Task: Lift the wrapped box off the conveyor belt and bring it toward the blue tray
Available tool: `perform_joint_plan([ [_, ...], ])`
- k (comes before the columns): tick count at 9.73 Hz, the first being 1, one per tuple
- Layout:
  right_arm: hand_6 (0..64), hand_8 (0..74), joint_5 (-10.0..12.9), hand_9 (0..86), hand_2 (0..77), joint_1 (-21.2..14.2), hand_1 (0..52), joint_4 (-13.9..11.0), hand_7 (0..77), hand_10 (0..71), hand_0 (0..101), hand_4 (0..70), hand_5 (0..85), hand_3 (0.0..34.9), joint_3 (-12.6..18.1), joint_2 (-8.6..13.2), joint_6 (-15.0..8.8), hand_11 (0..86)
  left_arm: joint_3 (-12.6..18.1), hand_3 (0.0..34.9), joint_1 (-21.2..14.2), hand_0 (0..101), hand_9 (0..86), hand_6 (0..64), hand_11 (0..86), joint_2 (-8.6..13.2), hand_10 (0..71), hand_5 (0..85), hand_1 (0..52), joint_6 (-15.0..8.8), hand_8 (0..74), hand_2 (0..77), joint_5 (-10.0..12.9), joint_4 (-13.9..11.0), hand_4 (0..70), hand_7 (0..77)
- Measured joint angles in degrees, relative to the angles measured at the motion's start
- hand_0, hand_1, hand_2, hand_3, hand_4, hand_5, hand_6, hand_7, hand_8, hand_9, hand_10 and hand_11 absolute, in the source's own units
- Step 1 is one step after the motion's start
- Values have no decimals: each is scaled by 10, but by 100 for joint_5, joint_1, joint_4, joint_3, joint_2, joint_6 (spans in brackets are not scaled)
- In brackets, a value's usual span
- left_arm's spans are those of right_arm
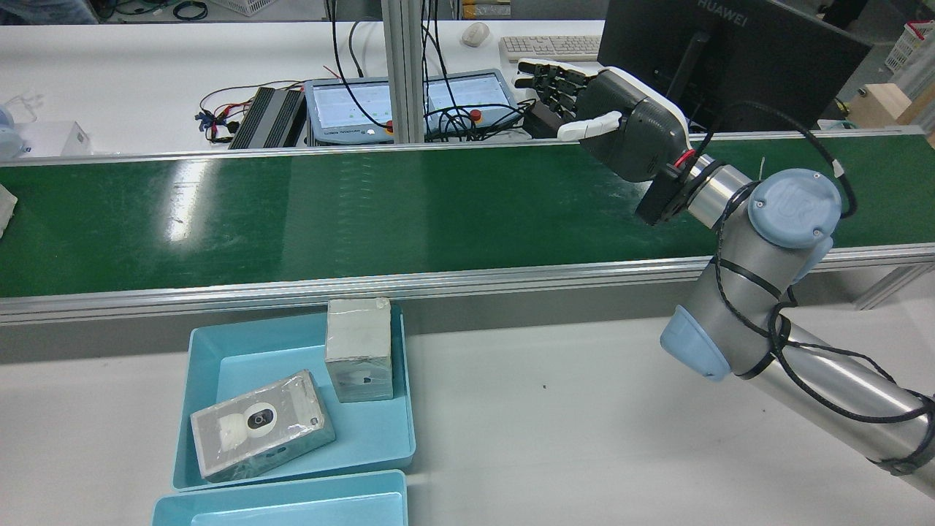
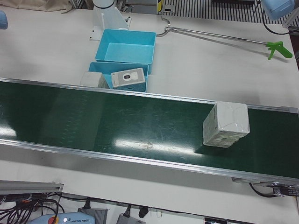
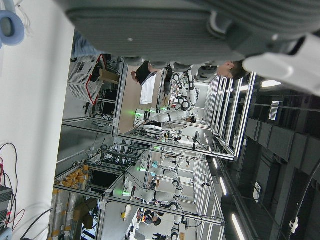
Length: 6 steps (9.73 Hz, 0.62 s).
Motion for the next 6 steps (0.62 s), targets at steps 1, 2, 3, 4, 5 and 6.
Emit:
perform_joint_plan([
  [1,109,65,0,82,109,2,109,0,267,0,465,185,120,0,10,0,0,11,0,0,0,0,5,5,5,0,5,11,0,0,5,11,0,0,0,5],
  [2,109,65,-2,82,109,0,109,-3,267,0,465,185,120,0,26,7,-11,11,0,0,0,0,0,5,5,0,0,11,0,0,5,11,0,0,5,5],
  [3,109,65,-1,82,109,-18,109,-10,267,0,465,185,120,0,56,18,-49,11,0,0,0,0,0,5,5,0,0,11,0,0,5,11,0,0,5,5],
  [4,109,65,11,82,109,-73,109,-17,278,0,465,185,120,0,77,30,-99,11,0,0,0,0,5,5,5,0,0,11,0,0,5,11,0,0,0,5],
  [5,109,60,31,76,98,-155,109,-30,278,0,465,180,125,0,92,44,-151,11,0,0,0,0,0,0,5,0,5,11,0,0,5,5,0,0,0,5],
  [6,109,60,50,76,98,-209,109,-144,278,0,465,180,125,0,152,55,-220,11,0,0,0,0,0,5,5,0,5,11,0,0,5,11,0,0,0,5],
])
